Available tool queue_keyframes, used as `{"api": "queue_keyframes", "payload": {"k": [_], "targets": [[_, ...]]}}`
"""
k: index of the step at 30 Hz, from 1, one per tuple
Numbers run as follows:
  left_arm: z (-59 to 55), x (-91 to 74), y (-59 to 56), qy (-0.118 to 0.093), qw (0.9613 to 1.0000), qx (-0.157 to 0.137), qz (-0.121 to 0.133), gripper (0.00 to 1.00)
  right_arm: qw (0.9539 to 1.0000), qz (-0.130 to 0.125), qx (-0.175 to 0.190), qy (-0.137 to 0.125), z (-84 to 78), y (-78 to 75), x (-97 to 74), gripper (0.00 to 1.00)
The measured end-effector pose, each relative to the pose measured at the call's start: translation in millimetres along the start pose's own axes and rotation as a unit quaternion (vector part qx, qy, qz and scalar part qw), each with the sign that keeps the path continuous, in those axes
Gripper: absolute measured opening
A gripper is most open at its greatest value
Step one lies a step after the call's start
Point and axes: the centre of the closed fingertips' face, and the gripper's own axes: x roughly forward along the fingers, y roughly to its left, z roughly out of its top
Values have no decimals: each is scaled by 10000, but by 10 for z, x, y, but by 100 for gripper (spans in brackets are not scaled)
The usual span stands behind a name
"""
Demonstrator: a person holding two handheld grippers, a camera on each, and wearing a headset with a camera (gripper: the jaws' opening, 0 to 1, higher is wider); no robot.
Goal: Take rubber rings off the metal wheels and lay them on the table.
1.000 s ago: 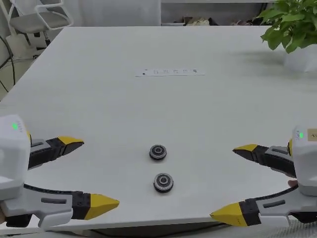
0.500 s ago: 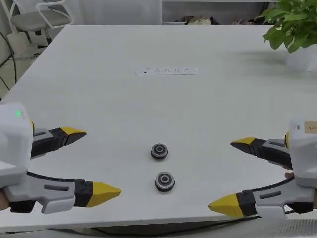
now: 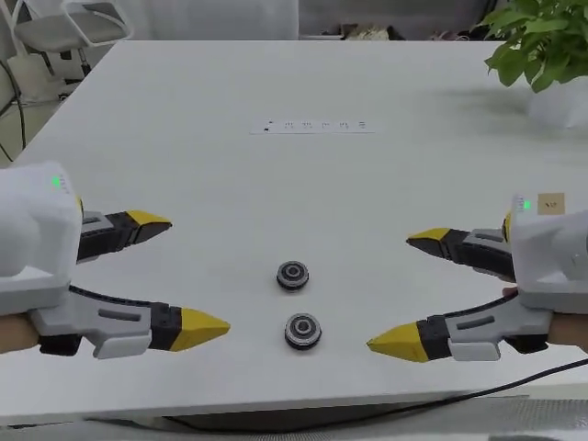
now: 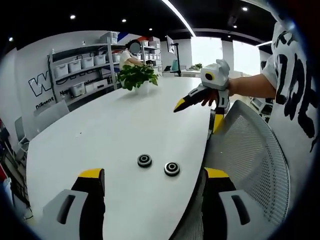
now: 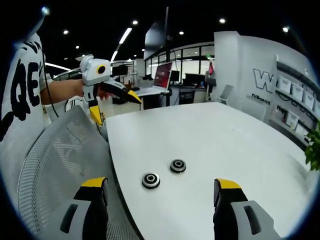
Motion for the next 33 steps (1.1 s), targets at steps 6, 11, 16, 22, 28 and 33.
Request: {"api": "queue_keyframes", "payload": {"k": [6, 11, 16, 22, 28, 33], "targets": [[-13, 83, 17, 34, 9999, 113, -35, 76, 10000, 56, -5, 8, -32, -20, 82, 84], [-13, 154, -4, 36, 9998, 139, -126, 75, 9999, 127, -8, 55, -94, -18, 144, 82], [-16, 244, -37, 73, 9996, 179, -226, 74, 9998, 158, -37, 121, -146, -43, 163, 79], [-26, 342, -43, 92, 9993, 179, -329, 73, 9997, 162, -56, 145, -187, -103, 208, 76], [-53, 443, -62, 126, 9987, 197, -451, 71, 9992, 248, -101, 288, -283, -115, 303, 70], [-90, 549, -93, 209, 9975, 287, -615, 66, 9986, 331, -184, 381, -353, -132, 400, 66]]}}
